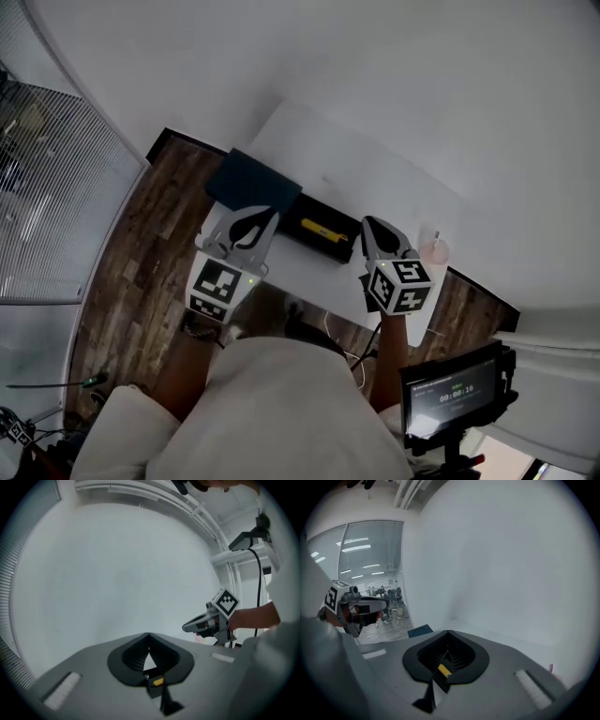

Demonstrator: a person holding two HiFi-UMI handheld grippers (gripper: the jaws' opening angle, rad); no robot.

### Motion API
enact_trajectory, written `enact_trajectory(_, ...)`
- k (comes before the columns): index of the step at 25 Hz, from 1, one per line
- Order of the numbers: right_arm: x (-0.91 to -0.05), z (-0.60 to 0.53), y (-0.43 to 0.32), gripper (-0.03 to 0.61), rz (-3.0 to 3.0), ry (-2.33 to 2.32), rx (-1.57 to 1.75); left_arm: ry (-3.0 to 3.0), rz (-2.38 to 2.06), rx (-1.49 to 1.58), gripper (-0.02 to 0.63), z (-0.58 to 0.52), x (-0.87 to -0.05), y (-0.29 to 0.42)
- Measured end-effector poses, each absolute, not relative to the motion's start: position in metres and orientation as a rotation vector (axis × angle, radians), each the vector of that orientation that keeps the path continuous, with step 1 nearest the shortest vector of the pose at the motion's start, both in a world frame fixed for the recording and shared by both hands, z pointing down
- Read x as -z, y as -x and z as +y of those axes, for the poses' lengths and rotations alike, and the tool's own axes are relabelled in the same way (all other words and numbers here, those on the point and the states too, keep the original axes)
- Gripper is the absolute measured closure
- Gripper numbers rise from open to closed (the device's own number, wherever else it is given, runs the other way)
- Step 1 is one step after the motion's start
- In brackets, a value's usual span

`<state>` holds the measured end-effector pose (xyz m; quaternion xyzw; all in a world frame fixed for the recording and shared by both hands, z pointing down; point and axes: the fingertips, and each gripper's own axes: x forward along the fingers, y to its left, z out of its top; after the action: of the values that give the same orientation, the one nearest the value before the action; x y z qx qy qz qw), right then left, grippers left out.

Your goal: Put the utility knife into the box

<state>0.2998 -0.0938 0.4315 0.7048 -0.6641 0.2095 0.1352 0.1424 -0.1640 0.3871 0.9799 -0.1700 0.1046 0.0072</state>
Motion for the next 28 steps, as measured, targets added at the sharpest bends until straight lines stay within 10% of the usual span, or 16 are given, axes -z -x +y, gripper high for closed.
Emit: enact_trajectory(28,-0.26,-0.014,-0.27,0.578,-1.925,-2.411,0.015,-3.268,-0.465,0.08,0.615,-0.116,-0.276,-0.135)
